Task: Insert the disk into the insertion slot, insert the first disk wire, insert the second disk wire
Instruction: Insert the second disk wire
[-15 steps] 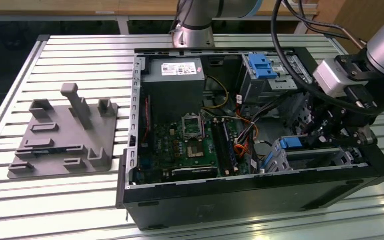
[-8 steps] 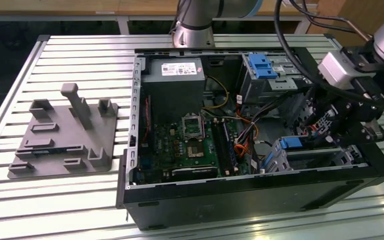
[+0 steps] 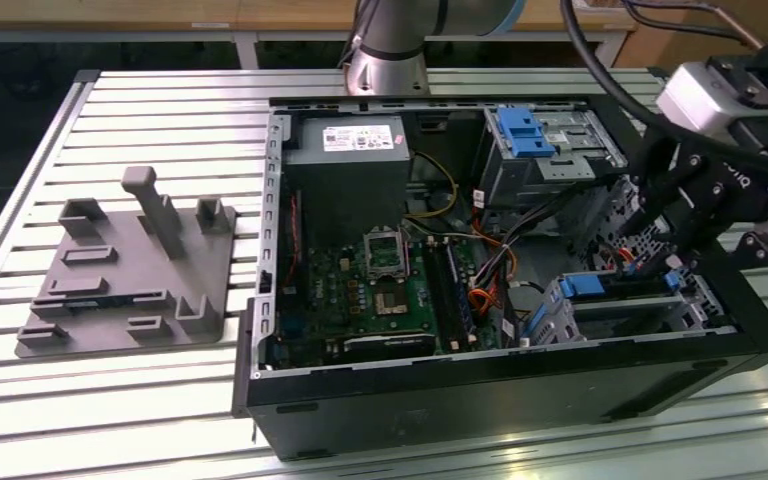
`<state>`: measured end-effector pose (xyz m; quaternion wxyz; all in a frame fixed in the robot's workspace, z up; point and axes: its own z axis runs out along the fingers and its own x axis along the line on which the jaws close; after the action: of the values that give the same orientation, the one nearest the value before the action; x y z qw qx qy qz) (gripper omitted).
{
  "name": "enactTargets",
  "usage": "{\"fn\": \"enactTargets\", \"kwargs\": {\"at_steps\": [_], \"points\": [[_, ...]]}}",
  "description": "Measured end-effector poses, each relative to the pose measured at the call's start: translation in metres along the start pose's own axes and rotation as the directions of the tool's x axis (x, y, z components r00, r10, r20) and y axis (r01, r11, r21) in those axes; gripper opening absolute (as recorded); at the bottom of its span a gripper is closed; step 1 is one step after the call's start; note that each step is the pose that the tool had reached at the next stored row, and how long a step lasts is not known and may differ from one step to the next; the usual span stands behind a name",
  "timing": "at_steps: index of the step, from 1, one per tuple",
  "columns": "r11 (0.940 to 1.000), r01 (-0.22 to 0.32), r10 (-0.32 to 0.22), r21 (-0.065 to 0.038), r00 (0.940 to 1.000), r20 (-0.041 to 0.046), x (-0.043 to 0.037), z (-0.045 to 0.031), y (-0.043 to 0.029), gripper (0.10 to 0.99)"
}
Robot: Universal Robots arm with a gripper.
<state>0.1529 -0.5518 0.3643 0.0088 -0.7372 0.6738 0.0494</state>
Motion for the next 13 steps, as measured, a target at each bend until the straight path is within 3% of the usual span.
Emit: {"fn": "enactTargets", "kwargs": {"at_steps": [6,9,12,13], "points": [[0.9999,-0.013,0.013,0.001,0.9999,0.0008,-0.0036,-0.0170,0.0008,0.447],[0.9998,-0.020,0.020,0.002,0.9998,0.0011,-0.0060,-0.0305,0.0014,0.447],[0.9998,-0.022,0.022,0.002,0.9998,-0.0006,-0.0079,-0.0330,0.0014,0.435],[0.9998,-0.022,0.022,0.002,0.9998,-0.0008,-0.0078,-0.0330,0.0014,0.369]]}}
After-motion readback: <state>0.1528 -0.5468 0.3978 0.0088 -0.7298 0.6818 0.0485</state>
